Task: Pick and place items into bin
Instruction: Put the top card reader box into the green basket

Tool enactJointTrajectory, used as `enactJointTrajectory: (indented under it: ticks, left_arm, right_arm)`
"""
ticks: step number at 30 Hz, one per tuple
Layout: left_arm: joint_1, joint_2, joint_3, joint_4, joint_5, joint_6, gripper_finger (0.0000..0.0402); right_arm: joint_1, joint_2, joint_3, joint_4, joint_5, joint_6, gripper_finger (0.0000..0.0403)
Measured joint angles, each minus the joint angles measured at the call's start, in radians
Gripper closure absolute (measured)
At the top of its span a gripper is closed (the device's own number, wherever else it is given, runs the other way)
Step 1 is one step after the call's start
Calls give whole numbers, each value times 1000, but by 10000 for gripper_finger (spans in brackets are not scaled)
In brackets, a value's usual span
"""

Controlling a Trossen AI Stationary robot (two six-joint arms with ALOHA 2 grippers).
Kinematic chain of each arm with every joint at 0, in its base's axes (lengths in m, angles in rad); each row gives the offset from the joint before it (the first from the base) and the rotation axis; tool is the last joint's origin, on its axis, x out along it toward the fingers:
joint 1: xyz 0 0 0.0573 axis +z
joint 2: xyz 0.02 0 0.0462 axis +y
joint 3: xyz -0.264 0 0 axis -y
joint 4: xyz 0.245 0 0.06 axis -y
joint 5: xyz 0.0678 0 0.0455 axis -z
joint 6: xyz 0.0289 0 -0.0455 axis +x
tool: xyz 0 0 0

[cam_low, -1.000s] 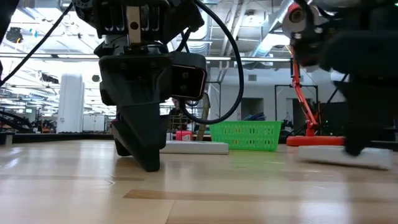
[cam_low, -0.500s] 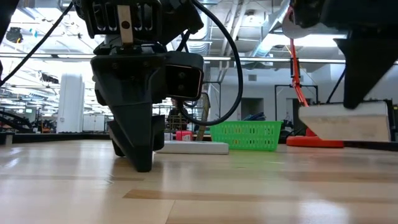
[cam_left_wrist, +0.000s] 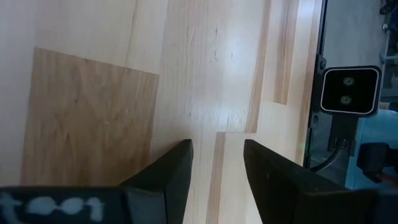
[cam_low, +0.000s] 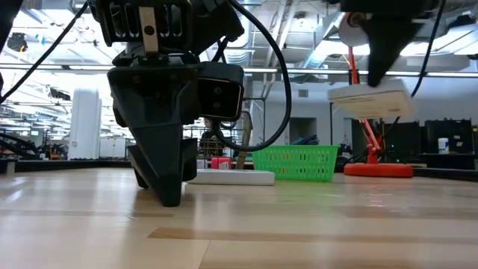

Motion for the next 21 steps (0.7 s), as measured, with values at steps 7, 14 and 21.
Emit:
enactJointTrajectory:
  ticks: [7, 14, 21]
  left_arm:
    - [-2, 0, 1, -12, 2, 0, 258]
    - [-7, 0, 0, -12, 0, -1, 258]
    - [-7, 0, 0, -12, -1, -7, 258]
  right_arm:
    - [-126, -1, 33, 41, 14, -229, 403]
    - [-265, -2, 53, 114, 5, -444, 403]
    - [-351, -2, 85, 256, -93, -607, 403]
